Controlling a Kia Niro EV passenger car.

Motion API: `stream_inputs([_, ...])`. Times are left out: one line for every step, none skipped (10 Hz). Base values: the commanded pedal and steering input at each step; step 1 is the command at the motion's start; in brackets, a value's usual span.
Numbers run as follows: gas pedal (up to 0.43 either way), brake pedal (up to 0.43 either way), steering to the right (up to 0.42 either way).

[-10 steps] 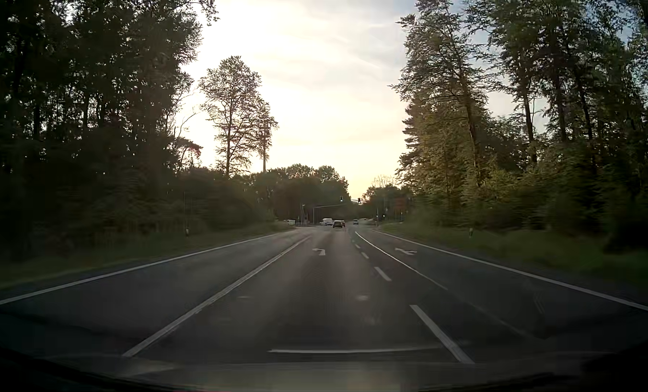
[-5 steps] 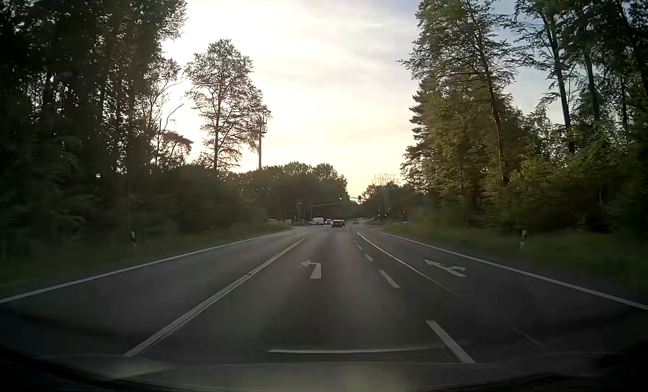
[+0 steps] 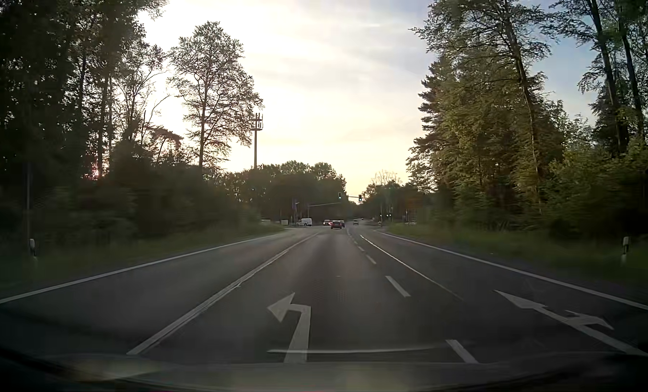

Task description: Follow the waypoints while adhering to traffic rules and regulations

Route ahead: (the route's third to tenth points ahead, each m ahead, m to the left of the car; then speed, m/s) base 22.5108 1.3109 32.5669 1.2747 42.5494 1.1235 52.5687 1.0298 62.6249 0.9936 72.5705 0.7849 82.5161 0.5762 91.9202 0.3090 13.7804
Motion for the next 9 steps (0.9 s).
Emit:
stream_inputs([0.000, 0.165, 0.002])
stream_inputs([0.000, 0.165, 0.002])
stream_inputs([0.000, 0.165, 0.002])
stream_inputs([0.000, 0.165, 0.003])
stream_inputs([0.000, 0.165, 0.002])
stream_inputs([0.000, 0.165, 0.003])
stream_inputs([0.000, 0.165, 0.003])
stream_inputs([0.000, 0.165, 0.002])
stream_inputs([0.000, 0.165, 0.002])
